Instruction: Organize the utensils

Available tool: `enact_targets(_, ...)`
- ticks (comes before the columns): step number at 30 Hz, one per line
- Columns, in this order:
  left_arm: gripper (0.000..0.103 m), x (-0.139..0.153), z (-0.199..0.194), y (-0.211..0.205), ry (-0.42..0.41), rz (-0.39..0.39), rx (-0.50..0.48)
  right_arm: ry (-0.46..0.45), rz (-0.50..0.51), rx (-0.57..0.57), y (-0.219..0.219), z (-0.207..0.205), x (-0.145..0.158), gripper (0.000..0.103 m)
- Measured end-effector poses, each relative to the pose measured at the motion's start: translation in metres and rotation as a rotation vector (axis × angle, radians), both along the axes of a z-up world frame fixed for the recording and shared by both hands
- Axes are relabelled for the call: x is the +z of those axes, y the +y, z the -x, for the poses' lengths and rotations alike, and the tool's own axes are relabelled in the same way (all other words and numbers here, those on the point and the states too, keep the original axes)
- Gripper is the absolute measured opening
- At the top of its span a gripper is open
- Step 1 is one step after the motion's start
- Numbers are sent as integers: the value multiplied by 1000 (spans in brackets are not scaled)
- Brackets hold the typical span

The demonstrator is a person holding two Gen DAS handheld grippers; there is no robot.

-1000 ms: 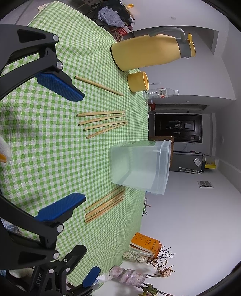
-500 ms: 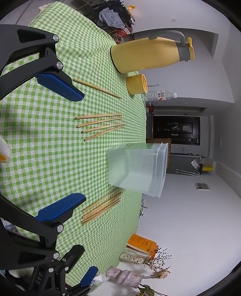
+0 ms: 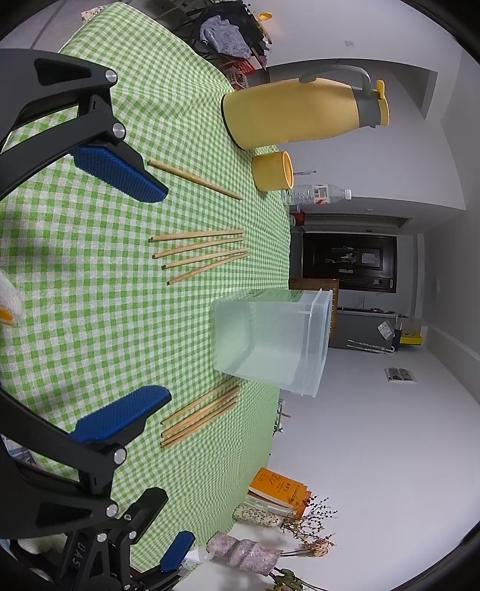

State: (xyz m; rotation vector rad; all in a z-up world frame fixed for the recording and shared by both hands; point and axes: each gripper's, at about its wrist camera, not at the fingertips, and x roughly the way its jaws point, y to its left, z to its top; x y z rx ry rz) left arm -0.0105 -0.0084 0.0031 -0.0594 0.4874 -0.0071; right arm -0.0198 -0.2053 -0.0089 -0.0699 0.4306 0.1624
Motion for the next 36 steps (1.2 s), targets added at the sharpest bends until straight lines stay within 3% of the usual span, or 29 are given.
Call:
enact_targets(20, 96, 2, -9, 19, -30, 31, 46, 1, -1, -23, 3, -16, 4, 96)
enact_targets(29, 96, 12, -32, 42, -52, 54, 95, 5, -29, -105, -4, -42, 12, 96)
enact_targets(36, 96, 22, -55, 57, -45, 21, 140, 21, -36, -134, -6, -71, 16, 96)
